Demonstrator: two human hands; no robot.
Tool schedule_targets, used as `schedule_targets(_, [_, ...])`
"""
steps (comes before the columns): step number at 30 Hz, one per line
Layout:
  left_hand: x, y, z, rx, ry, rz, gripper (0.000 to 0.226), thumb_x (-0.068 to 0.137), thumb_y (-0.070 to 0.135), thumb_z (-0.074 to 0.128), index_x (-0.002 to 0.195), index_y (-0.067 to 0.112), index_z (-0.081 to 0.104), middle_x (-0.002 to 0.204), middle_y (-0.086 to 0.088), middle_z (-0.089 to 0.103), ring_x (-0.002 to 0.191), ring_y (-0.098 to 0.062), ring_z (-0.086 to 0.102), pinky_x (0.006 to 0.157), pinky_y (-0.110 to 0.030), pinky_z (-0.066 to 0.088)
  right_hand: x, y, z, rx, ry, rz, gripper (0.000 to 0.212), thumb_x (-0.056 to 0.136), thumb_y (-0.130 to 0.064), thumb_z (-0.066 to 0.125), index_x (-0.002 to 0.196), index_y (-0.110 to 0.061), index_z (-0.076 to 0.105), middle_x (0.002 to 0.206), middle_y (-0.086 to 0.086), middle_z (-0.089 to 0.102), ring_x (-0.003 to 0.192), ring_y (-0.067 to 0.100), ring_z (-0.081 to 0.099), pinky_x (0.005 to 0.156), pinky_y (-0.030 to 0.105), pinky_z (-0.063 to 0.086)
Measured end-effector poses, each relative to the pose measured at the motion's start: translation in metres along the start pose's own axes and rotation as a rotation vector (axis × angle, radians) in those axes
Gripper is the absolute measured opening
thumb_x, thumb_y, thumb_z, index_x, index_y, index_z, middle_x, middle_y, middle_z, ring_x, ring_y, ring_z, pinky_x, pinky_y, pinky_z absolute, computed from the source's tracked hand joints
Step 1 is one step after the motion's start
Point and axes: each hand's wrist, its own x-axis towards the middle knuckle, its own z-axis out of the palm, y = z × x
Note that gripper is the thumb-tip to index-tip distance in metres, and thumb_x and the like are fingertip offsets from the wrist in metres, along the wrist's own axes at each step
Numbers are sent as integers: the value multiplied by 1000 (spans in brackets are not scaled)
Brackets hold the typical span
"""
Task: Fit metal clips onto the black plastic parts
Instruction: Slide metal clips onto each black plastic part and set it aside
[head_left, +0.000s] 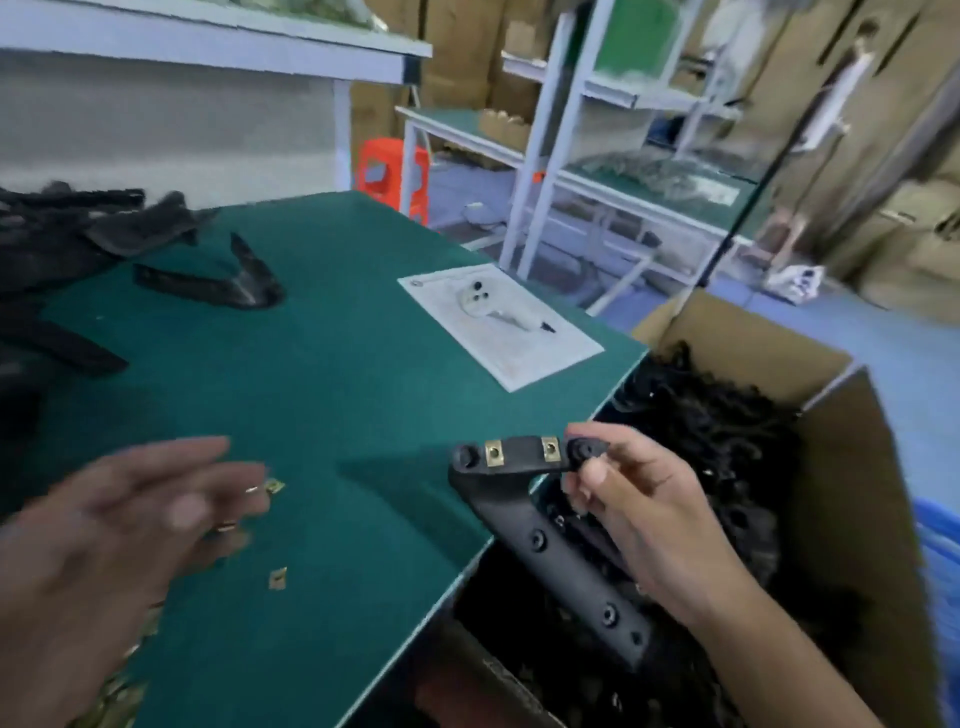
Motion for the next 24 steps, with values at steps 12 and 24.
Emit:
schedule_targets(12, [56,-74,270,300,-31,-152,6,95,32,68,101,34,70,100,14,76,97,-5,71,92,-37,54,-90,8,-126,-134,297,121,44,84,-51,78,122,-29,71,90,2,66,90,14,66,77,27,54])
schedule_targets(24, [57,-177,273,627,-26,-484,17,100,31,62,112,19,64,107,7,66,105,-13,64,77,-18,45,-96,104,-170,-743,203,547,21,95,-32,70,116,-28,69,92,-6,75,82,6,70,70,16,52])
